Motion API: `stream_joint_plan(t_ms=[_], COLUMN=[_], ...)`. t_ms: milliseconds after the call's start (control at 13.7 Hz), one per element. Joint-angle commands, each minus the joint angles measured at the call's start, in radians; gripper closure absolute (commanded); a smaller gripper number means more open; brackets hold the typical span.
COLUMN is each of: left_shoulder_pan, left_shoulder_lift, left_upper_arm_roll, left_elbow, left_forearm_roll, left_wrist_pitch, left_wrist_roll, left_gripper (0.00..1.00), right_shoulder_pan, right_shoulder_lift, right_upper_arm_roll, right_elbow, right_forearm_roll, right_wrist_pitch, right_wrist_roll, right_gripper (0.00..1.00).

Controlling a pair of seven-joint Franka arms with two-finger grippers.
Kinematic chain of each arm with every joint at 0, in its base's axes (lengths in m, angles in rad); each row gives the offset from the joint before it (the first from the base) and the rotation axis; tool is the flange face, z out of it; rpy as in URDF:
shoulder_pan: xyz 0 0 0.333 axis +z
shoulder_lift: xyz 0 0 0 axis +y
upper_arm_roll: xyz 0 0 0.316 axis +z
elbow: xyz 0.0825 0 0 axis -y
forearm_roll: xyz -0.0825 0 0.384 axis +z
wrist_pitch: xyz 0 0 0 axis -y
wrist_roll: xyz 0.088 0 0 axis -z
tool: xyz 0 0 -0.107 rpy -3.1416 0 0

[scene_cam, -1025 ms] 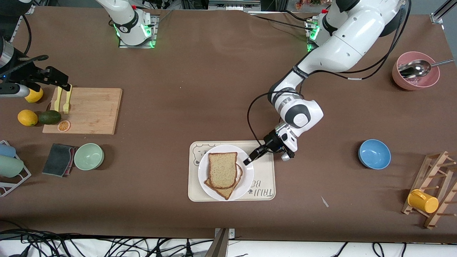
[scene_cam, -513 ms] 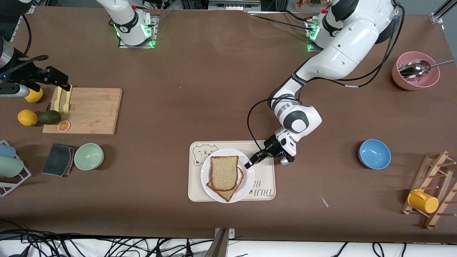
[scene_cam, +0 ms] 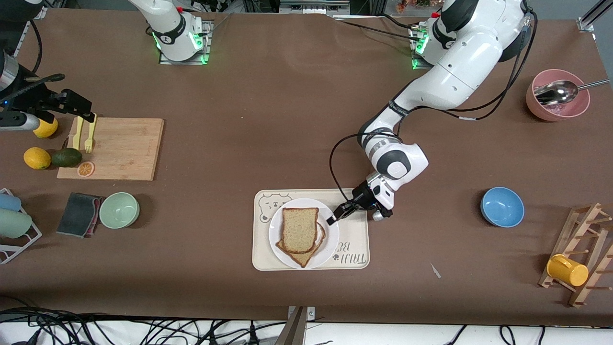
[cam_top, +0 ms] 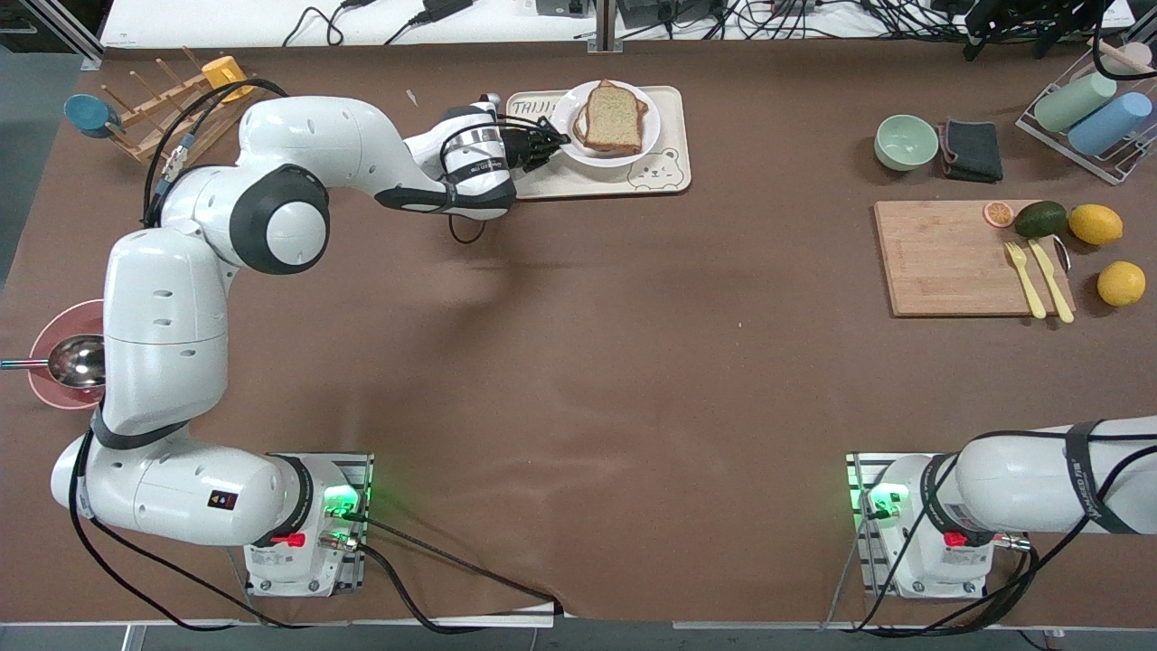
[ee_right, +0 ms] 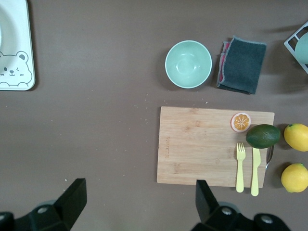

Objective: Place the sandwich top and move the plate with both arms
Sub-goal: 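Adjust the plate on the tray and open the left gripper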

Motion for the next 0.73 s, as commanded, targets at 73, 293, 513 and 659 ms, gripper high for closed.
stream_joint_plan(t_ms=[73, 293, 513, 659], left_shoulder_pan=[0.005, 0.015, 0.037, 0.057], left_shoulder_lift=[0.000, -0.020, -0.062, -0.101], left_upper_arm_roll=[0.001, 0.001, -0.005, -0.013], left_elbow=[0.025, 0.005, -0.042, -0.084], left_forearm_roll=[0.027, 0.027, 0.027, 0.027], left_wrist_pitch=[-0.008, -0.008, -0.008, -0.008], left_wrist_roll=[0.003, 0.001, 0.000, -0.005], left_gripper=[0.73, 0.67, 0.67, 0.63], right_shoulder_pan=[-0.008, -0.008, -0.008, -0.008], right_shoulder_lift=[0.003, 0.003, 0.003, 0.003], right_upper_arm_roll=[0.004, 0.004, 0.004, 0.004], right_elbow=[0.019, 0.019, 0.018, 0.018], right_forearm_roll=[0.006, 0.006, 0.006, 0.006], right_wrist_pitch=[-0.019, -0.019, -0.019, -0.019], right_wrist_roll=[-0.003, -0.003, -0.003, -0.003], right_gripper=[0.00, 0.00, 0.00, 0.00])
